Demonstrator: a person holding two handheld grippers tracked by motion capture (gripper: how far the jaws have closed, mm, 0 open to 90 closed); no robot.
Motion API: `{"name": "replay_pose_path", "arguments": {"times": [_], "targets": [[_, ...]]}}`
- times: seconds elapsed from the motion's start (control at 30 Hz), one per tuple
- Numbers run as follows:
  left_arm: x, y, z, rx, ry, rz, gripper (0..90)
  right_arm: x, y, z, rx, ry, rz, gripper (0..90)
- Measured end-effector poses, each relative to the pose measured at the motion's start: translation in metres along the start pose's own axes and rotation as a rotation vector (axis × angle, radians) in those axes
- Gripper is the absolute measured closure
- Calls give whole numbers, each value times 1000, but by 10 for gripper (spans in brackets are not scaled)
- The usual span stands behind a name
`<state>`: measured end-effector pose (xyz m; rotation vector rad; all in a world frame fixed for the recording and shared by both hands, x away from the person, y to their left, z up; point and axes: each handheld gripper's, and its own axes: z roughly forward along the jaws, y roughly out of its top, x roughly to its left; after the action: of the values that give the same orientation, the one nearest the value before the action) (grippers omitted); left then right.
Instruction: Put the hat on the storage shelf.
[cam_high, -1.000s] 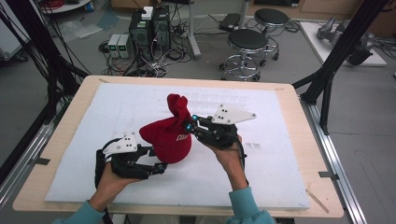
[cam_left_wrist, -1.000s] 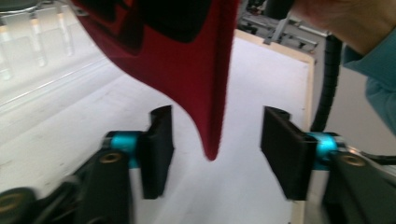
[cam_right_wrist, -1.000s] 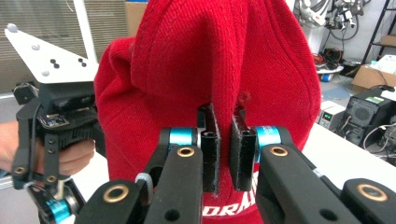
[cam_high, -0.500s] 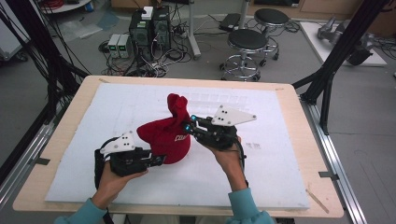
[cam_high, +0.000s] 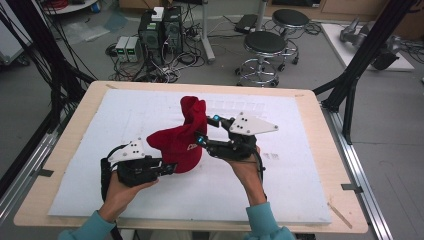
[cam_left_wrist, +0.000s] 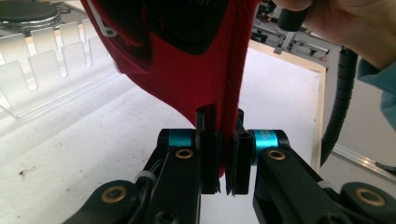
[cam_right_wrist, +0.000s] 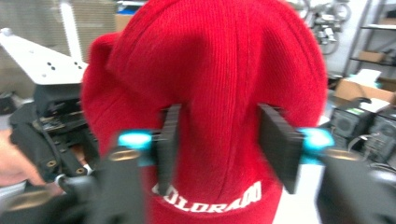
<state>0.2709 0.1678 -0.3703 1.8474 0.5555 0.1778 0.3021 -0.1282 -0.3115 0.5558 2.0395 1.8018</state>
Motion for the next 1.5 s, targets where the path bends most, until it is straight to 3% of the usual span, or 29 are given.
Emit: {"name": "replay_pose_path", "arguments": {"times": [0.07, 0.17, 0.27, 0.33, 0.47, 0.6, 0.93, 1.23, 1.5], "targets": [[1, 2, 0, -9, 8, -1, 854, -1, 0, -3, 5, -57, 2, 214], [3, 6, -1, -22, 26, 5, 854, -5, -2, -6, 13, -88, 13, 104], [5, 14, -1, -38, 53, 23, 854, -6, -3, -10, 47, -108, 0, 94], [8, 22, -2, -52, 73, 31, 854, -6, -5, -13, 67, -121, 2, 21], [16, 36, -2, -76, 111, 49, 854, -10, -10, -26, 87, -163, 7, 16], [27, 53, 1, -51, 161, 78, 854, -15, -17, -46, 93, -219, 22, 16], [55, 81, 12, -58, 261, 126, 854, -27, -37, -98, 72, -324, 73, 5], [71, 89, 43, -12, 294, 120, 854, -27, -72, -127, 54, -372, 101, 6], [87, 89, 65, -19, 339, 116, 854, -28, -107, -140, 35, -413, 136, 5]]}}
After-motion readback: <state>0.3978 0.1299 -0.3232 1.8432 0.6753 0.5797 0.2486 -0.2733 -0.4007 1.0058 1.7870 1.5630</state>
